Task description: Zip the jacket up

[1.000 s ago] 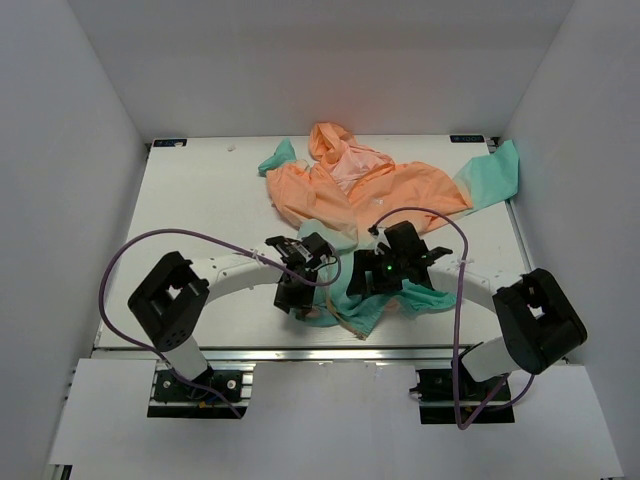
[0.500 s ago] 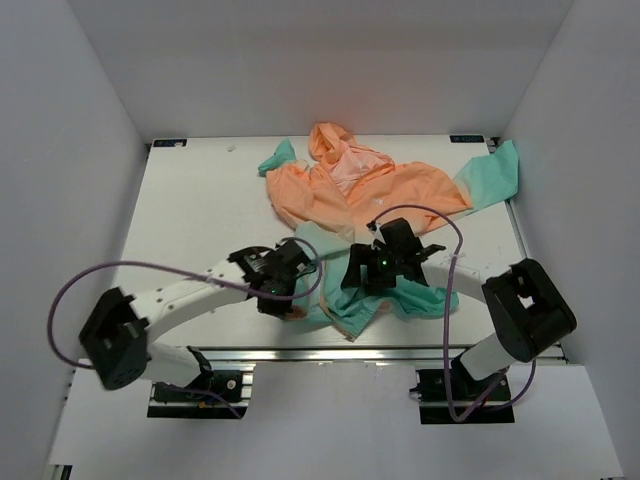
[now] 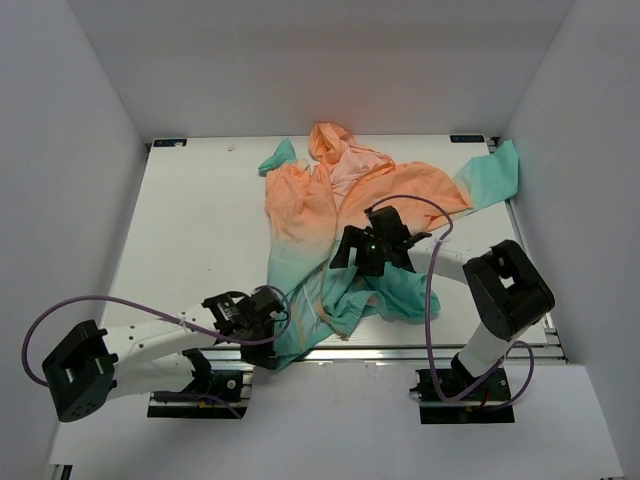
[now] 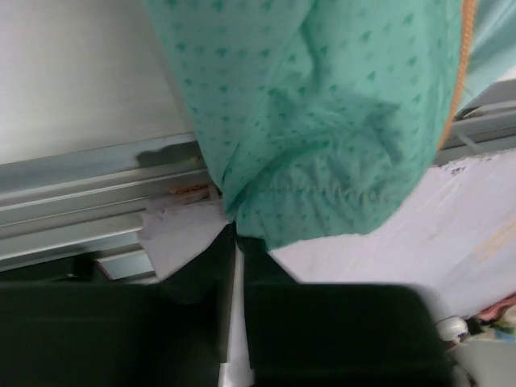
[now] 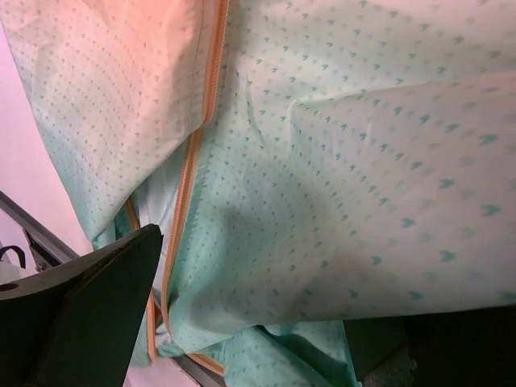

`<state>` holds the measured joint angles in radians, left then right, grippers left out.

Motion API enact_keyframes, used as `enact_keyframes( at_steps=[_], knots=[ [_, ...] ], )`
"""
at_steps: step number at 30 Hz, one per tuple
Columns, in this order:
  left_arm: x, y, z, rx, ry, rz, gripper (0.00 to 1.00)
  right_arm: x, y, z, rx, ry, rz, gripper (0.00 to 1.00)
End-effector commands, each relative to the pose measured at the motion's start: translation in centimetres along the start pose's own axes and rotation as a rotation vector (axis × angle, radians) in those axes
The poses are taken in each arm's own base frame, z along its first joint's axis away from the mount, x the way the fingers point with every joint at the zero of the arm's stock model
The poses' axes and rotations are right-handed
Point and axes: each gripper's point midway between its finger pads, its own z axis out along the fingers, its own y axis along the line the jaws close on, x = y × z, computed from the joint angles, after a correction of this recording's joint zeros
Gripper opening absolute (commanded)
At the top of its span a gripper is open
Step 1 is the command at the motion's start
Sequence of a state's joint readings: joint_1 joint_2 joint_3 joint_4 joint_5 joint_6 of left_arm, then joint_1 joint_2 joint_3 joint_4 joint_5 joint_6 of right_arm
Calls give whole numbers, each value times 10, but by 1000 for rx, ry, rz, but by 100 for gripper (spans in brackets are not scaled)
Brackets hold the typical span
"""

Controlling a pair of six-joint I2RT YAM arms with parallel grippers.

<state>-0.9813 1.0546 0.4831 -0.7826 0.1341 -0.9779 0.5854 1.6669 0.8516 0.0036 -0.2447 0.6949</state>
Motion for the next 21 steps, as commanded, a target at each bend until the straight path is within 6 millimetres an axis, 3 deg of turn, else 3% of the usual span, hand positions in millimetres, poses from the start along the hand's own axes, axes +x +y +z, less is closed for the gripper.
enact_keyframes(
  at_steps=[1, 3, 4, 6, 8, 9, 10, 11, 14, 15, 17, 18, 20, 21],
  knots=[
    [15, -4, -1, 15, 79, -33, 24, 3, -24, 3, 104, -7, 13, 89],
    [16, -6, -8, 11, 86, -16, 52, 8, -22, -8, 109, 22, -18, 89],
    [7, -20, -19, 40, 60, -1, 65, 10, -21, -13, 107, 33, -34, 89],
    [-7, -22, -39, -10, 7, 33, 75, 15, -14, -37, 106, 33, -89, 89],
    [-38, -44, -73, -19, -109, 63, 85, 16, -20, -58, 152, 2, -117, 89],
    [-48, -50, -84, -26, -150, 74, 89, 8, -12, -79, 146, -52, -142, 89],
    [-60, -55, -91, -39, -197, 80, 96, 10, -23, -94, 223, -58, -155, 89],
    [-76, -71, -111, -20, -259, 83, 98, 6, -24, -105, 246, -85, -166, 89],
    [-124, -88, -116, -84, -405, 102, 98, -14, -17, -138, 291, -171, -205, 89],
    [-154, -98, -121, -104, -460, 96, 98, -19, -14, -139, 293, -173, -218, 89],
    [-188, -104, -126, -124, -501, 71, 98, -39, -4, -140, 293, -206, -257, 89],
    [-222, -101, -132, -153, -534, 23, 98, -42, -7, -128, 312, -177, -261, 89],
    [-260, -102, -131, -128, -567, 3, 98, -67, 0, -123, 316, -211, -261, 89],
    [-282, -89, -127, -142, -574, 2, 98, -74, -5, -110, 336, -196, -256, 89]
  ],
)
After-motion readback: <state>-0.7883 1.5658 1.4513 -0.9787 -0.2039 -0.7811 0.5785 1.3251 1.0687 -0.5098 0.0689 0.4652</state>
